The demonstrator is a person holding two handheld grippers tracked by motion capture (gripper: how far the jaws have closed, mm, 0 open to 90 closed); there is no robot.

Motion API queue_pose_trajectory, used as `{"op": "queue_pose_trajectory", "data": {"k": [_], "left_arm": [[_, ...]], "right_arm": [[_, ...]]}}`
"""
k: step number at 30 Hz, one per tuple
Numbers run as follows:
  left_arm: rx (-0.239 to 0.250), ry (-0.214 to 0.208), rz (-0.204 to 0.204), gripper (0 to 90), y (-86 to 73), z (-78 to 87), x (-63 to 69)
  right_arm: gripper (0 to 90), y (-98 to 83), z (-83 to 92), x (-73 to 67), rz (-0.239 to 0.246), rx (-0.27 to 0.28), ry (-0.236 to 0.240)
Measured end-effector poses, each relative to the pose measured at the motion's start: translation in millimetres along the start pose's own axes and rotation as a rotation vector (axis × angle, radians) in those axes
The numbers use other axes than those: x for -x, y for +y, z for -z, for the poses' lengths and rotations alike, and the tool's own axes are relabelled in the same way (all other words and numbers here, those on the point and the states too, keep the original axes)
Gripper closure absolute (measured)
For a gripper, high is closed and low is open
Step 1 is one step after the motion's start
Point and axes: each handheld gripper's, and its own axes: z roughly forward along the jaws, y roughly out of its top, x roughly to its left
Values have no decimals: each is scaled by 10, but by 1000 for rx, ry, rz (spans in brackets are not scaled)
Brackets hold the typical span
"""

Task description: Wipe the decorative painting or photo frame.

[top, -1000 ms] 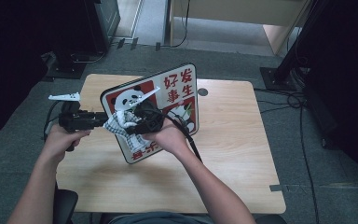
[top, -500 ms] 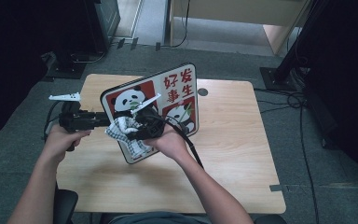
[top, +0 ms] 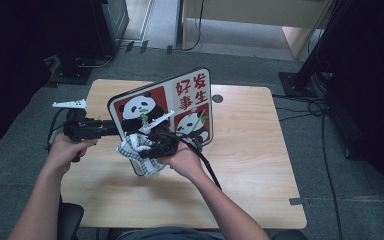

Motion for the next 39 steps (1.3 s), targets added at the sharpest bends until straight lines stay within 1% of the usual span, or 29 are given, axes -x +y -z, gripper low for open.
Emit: {"op": "queue_pose_trajectory", "data": {"k": [1,7,17,21,26,28,32,36,39], "left_arm": [[1,0,-1,447,0,0,1],[3,-1,-4,456,-1,2,3],[2,-3,-3,456,-1,3,3],[3,-3,1,456,-1,0,2],[4,-4,-6,460,-3,2,5],[7,-4,-11,464,-4,5,8],[6,-7,-5,461,-4,10,5],[7,-7,-11,464,-5,11,7],[7,-8,-8,467,-6,13,7]], "right_arm": [[809,-12,-6,-1,-4,-4,-1],[808,-105,-79,15,14,-3,-2],[805,-208,-169,45,5,-6,10],[805,-253,-209,56,10,-7,15],[804,-316,-266,70,-3,-17,22],[803,-347,-296,82,-8,-17,32],[804,-411,-367,79,-22,-22,41],[804,-468,-412,75,-19,-44,35],[804,-519,-443,94,-21,-48,34]]}}
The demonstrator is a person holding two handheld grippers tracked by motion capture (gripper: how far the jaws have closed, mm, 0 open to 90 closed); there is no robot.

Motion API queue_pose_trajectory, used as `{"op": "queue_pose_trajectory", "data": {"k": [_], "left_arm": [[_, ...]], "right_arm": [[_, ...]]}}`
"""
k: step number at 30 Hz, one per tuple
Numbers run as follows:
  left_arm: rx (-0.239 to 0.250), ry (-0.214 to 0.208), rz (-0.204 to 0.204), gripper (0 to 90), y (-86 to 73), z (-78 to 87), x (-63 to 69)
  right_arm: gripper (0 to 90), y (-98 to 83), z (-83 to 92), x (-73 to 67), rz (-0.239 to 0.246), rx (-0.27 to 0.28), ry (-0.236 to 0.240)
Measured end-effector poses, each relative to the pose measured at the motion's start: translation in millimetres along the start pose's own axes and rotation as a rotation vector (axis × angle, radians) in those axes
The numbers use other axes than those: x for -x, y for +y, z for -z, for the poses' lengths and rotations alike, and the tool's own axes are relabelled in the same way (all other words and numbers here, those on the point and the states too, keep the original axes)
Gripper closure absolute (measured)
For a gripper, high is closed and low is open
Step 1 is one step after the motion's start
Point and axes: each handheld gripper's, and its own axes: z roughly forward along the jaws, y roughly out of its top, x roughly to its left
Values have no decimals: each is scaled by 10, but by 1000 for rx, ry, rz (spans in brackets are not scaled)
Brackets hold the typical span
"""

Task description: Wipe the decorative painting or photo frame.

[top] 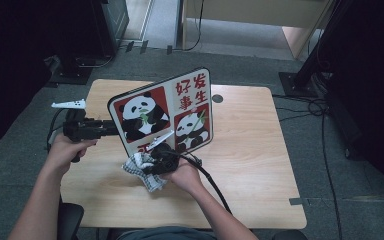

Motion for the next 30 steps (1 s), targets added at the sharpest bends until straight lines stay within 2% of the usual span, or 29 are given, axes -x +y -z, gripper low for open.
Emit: {"op": "queue_pose_trajectory", "data": {"k": [8,14,17,22,25,30], "left_arm": [[6,-2,11,454,-2,18,-1],[2,6,20,441,-1,23,-10],[-2,6,25,435,-2,35,-11],[-12,17,22,425,-7,62,-6],[-12,27,20,423,-13,88,-14],[2,30,26,420,-20,146,-15]], "right_arm": [[805,-129,-106,58,-27,-29,18],[808,-113,-53,19,-17,-10,30],[809,-50,32,-37,-26,-6,36],[807,105,161,-163,-1,-18,48],[807,221,228,-248,48,-18,60],[808,399,307,-384,92,-26,62]]}}
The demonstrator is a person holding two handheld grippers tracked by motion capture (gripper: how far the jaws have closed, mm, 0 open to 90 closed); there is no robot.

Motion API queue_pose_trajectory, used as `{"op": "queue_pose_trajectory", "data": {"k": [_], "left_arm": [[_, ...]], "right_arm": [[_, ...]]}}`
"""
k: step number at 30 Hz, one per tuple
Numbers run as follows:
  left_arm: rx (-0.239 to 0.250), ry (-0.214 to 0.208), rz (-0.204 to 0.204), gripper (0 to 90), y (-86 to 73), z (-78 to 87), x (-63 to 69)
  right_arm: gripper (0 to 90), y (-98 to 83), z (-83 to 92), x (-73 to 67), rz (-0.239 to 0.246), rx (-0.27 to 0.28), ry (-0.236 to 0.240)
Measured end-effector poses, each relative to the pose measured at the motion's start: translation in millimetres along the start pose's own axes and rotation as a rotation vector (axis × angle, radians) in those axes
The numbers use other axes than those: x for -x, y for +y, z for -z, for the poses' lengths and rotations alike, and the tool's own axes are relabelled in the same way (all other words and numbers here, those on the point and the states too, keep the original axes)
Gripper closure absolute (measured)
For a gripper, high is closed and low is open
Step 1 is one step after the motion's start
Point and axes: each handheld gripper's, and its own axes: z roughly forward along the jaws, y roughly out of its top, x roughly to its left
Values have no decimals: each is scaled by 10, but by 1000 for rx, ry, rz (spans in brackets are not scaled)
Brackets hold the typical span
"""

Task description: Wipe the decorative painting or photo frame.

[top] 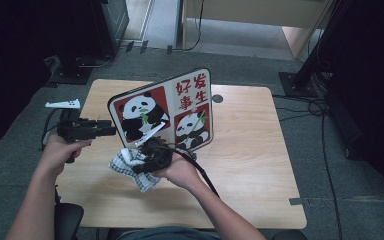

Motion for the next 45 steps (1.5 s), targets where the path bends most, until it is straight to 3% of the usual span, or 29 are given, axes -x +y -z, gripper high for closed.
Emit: {"op": "queue_pose_trajectory", "data": {"k": [10,13,18,29,39,45], "left_arm": [[27,22,9,410,-63,179,-21],[32,62,6,433,-84,240,-16],[29,59,31,457,-132,316,-23],[33,51,58,445,-206,429,-23],[56,57,56,443,-223,474,-32],[51,60,55,442,-223,468,-30]], "right_arm": [[808,305,67,-129,48,-8,27],[808,406,82,-169,66,-16,29],[808,579,103,-228,99,-17,52],[806,998,269,-284,153,19,43],[806,1395,467,-281,171,67,12],[806,1556,517,-211,139,92,-6]]}}
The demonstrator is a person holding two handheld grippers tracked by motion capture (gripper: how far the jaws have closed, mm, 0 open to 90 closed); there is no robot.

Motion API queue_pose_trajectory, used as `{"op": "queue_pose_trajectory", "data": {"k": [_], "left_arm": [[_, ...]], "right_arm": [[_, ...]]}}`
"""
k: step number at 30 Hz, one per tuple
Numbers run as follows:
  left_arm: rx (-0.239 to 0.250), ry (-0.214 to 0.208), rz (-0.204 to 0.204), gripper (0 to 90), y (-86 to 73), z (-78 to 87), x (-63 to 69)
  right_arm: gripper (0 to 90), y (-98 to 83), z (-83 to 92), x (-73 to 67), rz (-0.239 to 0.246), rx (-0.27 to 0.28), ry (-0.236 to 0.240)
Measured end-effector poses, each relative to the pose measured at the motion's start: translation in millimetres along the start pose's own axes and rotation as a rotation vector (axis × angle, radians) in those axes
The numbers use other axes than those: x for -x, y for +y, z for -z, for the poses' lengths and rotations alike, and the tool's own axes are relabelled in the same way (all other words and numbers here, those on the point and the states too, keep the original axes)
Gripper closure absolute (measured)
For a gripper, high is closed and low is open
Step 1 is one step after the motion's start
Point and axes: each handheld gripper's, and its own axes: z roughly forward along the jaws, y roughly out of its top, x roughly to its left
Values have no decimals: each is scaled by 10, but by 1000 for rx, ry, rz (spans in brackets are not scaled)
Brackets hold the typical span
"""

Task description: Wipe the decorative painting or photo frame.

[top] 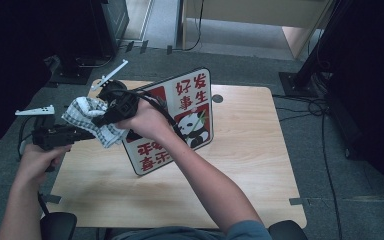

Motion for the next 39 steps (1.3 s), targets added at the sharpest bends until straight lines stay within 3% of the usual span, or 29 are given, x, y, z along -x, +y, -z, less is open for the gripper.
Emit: {"op": "queue_pose_trajectory", "data": {"k": [5,12,17,29,39], "left_arm": [[-1,4,-3,441,2,-21,6],[0,-1,-11,439,-3,-17,-2],[3,-3,-14,439,1,-29,0],[2,-5,-23,437,10,-40,8],[2,-1,-31,431,14,-47,-10]], "right_arm": [[806,68,10,50,-36,27,22],[808,129,9,57,-26,1,-33],[807,98,84,37,-36,14,-28],[810,-143,269,52,-77,21,-45],[812,-322,231,90,-127,14,-43]]}}
